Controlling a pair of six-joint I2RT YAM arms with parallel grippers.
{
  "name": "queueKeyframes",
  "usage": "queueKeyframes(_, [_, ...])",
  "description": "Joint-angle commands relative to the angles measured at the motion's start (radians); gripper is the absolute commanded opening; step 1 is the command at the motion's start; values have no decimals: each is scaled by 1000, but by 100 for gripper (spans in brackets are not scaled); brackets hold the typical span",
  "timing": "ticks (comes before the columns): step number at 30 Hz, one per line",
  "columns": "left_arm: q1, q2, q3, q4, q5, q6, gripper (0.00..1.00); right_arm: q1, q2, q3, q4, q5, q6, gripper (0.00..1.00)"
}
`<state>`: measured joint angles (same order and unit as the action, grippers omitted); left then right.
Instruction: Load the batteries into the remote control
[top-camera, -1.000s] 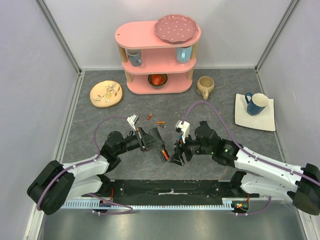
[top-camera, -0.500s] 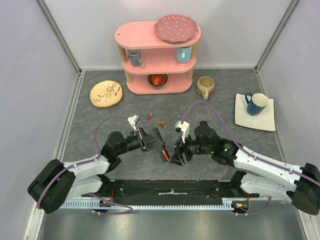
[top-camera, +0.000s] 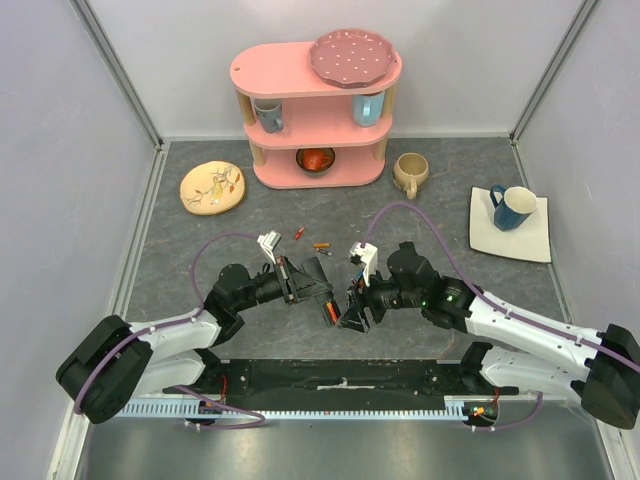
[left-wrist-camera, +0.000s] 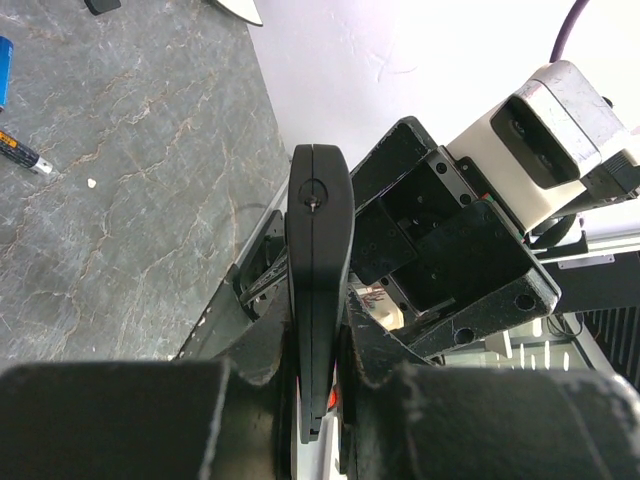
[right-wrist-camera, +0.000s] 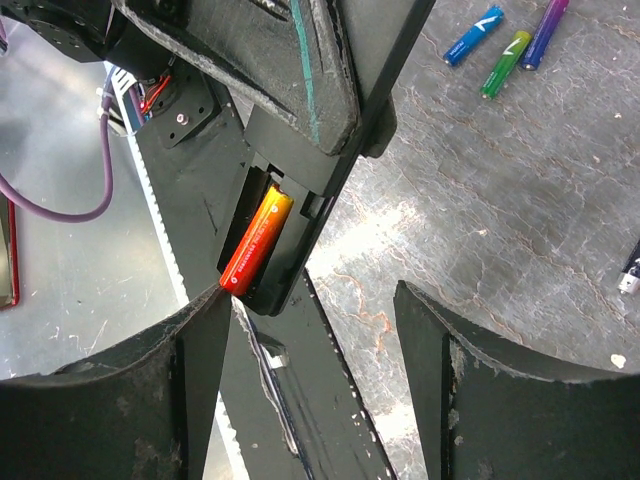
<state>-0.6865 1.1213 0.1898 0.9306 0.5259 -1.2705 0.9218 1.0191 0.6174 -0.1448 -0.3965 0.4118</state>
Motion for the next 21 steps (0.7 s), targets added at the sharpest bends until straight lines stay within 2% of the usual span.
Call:
queueKeyframes(1, [-54,-6,31,103,132,-30,2,-49,18,36,100,148,-1,72])
queueKeyframes(21, [-62,-9,39,97,154,-21,2,-110,16,30,99,137,24,72])
